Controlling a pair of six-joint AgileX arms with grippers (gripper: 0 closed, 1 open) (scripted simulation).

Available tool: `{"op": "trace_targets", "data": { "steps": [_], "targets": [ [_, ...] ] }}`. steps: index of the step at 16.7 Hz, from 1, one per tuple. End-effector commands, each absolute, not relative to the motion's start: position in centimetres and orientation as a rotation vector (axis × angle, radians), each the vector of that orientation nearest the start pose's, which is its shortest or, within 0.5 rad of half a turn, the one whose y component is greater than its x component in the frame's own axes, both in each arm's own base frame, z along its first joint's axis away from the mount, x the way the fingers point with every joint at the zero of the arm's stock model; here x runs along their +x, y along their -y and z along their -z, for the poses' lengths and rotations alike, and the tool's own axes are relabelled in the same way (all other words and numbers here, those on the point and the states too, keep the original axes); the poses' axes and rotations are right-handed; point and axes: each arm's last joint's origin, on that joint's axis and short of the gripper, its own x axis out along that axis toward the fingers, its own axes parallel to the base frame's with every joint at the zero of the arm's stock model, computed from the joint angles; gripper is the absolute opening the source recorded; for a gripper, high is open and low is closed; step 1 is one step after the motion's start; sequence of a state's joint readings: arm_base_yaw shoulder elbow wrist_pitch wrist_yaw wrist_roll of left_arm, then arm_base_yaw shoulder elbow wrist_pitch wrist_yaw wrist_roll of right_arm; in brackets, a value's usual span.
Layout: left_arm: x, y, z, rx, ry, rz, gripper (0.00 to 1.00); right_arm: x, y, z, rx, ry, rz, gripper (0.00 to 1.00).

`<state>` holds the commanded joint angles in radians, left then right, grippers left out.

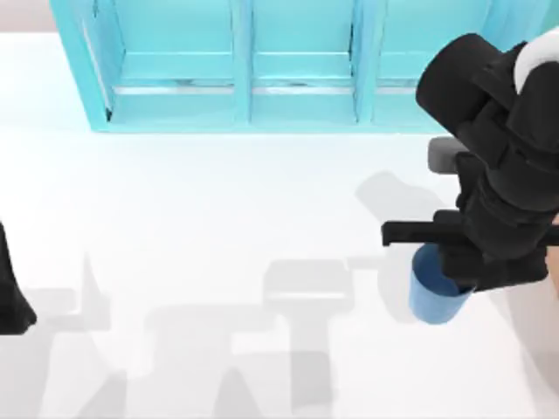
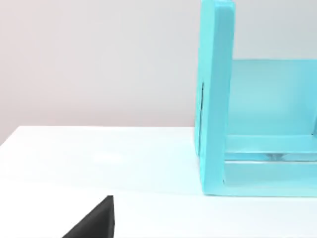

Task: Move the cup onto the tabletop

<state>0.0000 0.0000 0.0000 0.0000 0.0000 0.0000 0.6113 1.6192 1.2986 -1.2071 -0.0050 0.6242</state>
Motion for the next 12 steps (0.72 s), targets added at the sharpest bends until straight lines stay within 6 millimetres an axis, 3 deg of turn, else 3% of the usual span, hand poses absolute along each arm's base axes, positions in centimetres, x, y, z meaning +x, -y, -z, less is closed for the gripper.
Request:
{"op": "trace_targets", "data": {
  "steps": [3,9,12],
  "targets": [
    [10.6,0.1,-16.0,0.0,0.0,0.0,1.0,22.9,-19.5,-24.4,0.044,-1.529,-0.029,0.0],
    [10.6,0.1,-16.0,0.0,0.0,0.0,1.0,22.8,-19.5,-24.4,0.052,-1.531,-0.026,0.0],
    [10.6,0.1,-16.0,0.0,0.0,0.0,1.0,23.0,-19.9,-22.6,0.055,-1.53,-0.022,0.0]
  ]
}}
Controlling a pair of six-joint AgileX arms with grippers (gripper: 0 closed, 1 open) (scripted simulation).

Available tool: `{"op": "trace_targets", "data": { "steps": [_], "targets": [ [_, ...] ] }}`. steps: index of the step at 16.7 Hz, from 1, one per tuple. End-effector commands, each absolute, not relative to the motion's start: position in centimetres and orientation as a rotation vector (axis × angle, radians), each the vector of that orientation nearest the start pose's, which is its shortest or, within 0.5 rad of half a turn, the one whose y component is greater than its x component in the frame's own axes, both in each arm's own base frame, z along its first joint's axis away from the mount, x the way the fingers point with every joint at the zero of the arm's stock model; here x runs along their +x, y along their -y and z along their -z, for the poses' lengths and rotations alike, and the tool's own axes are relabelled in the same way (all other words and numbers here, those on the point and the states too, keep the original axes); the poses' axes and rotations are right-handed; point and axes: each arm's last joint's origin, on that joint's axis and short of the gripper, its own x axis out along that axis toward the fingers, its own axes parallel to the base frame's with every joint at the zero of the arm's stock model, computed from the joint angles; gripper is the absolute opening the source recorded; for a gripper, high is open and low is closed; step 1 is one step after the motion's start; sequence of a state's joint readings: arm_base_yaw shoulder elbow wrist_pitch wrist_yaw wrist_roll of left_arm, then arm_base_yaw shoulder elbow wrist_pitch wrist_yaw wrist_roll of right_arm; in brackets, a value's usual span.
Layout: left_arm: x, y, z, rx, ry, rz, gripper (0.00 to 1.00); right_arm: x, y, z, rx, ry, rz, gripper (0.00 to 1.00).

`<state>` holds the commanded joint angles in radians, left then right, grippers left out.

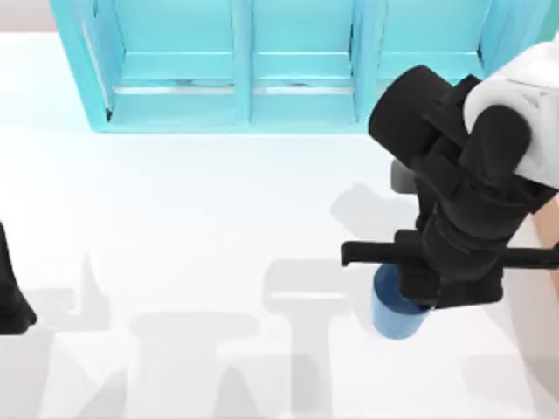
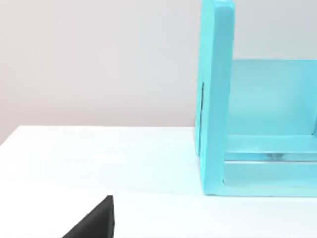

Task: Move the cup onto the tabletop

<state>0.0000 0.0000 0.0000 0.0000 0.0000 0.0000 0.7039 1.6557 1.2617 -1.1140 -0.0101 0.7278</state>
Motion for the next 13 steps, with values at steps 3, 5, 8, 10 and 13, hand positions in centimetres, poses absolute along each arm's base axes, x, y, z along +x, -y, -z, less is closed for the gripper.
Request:
{"op": "trace_targets", "data": {
  "steps": [3,5,8,10,13],
  "targets": [
    [10.6,0.1,-16.0,0.0,0.0,0.0,1.0,23.1,-20.5,-19.6,0.055,-1.522,-0.028,0.0],
    [10.6,0.1,-16.0,0.0,0.0,0.0,1.0,23.0,-20.8,-18.3,0.049,-1.526,-0.029,0.0],
    [10.6,0.1,-16.0,0.0,0.0,0.0,1.0,22.9,-20.9,-18.1,0.047,-1.528,-0.031,0.0],
    [10.6,0.1,-16.0,0.0,0.0,0.0,1.0,22.9,-20.9,-18.1,0.047,-1.528,-0.031,0.08],
    [10.6,0.1,-16.0,0.0,0.0,0.0,1.0,22.9,-20.9,-18.1,0.047,-1.528,-0.031,0.3]
  ]
}}
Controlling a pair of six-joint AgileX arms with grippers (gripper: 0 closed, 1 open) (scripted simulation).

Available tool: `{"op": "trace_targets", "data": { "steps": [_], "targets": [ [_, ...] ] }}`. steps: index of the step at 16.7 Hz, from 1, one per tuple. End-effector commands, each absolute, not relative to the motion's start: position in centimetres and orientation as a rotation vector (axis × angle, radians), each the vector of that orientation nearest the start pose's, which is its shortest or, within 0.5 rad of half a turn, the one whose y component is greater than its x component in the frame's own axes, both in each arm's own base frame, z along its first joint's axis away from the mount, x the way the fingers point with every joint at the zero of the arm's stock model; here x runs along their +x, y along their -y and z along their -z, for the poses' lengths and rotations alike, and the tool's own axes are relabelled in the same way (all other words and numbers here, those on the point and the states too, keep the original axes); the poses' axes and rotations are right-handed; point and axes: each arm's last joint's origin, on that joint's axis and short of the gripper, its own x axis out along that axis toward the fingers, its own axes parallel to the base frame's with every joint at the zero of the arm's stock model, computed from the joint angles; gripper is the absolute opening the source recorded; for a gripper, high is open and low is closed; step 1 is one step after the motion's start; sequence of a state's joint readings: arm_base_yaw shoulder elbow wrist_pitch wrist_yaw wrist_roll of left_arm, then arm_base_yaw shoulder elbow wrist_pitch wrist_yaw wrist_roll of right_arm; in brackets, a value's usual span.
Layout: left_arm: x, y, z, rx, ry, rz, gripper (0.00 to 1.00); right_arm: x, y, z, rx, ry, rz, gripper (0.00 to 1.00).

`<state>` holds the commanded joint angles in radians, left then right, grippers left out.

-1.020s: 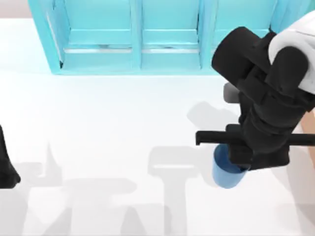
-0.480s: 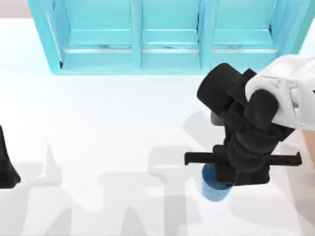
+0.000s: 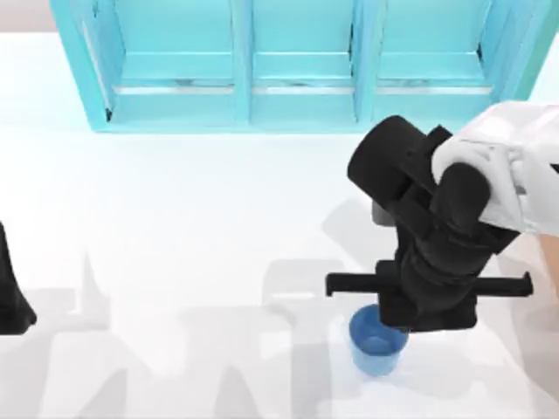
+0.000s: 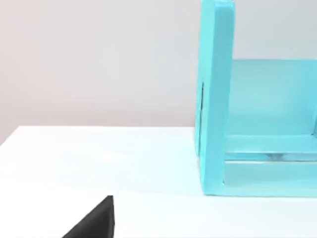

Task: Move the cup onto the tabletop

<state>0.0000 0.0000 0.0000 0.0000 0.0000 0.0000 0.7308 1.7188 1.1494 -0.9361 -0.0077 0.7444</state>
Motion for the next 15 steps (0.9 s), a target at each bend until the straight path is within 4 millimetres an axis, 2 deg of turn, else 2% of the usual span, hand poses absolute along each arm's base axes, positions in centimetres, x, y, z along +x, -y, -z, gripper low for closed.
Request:
{"op": "trace_targets", "data": {
  "steps": [9,15],
  "targets": [
    [10.57,0.12,-16.0,0.0,0.0,0.0,1.0,22.92,-20.86,-18.05,0.047,-1.528,-0.031,0.98],
    [10.57,0.12,-16.0,0.0,0.0,0.0,1.0,22.92,-20.86,-18.05,0.047,-1.528,-0.031,1.0]
  ]
}}
